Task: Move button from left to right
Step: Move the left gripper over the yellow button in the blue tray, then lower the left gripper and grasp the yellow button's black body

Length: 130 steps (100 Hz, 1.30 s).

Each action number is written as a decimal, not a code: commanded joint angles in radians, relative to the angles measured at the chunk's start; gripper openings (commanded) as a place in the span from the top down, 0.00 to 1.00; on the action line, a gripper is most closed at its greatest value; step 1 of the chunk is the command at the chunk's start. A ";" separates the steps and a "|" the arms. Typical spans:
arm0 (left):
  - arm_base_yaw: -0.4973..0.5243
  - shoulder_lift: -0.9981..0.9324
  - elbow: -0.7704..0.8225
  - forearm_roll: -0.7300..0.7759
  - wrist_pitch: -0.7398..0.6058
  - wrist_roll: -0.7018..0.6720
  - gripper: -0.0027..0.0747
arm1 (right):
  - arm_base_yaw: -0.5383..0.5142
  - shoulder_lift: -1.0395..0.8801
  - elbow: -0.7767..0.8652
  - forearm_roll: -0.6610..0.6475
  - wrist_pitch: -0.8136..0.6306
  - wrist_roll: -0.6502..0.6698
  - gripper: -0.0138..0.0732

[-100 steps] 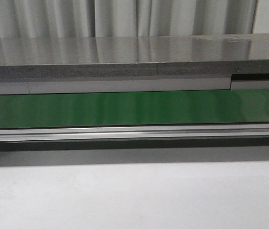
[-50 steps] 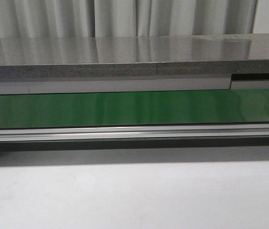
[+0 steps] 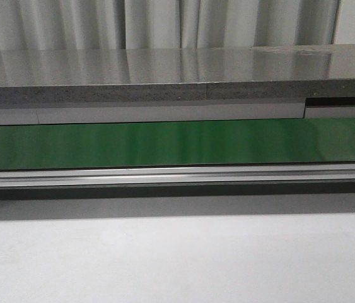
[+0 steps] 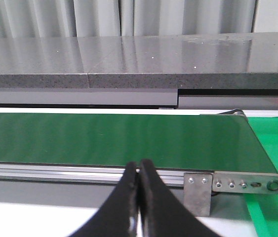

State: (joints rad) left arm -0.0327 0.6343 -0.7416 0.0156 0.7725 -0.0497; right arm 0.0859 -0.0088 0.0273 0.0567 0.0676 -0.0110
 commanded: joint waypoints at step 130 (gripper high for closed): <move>0.058 0.217 -0.093 -0.004 -0.092 -0.028 0.19 | 0.003 -0.021 -0.016 -0.012 -0.078 -0.002 0.92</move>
State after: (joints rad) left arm -0.0065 0.8100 -0.7699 0.0000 0.7473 -0.0609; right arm 0.0859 -0.0088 0.0273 0.0567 0.0676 -0.0110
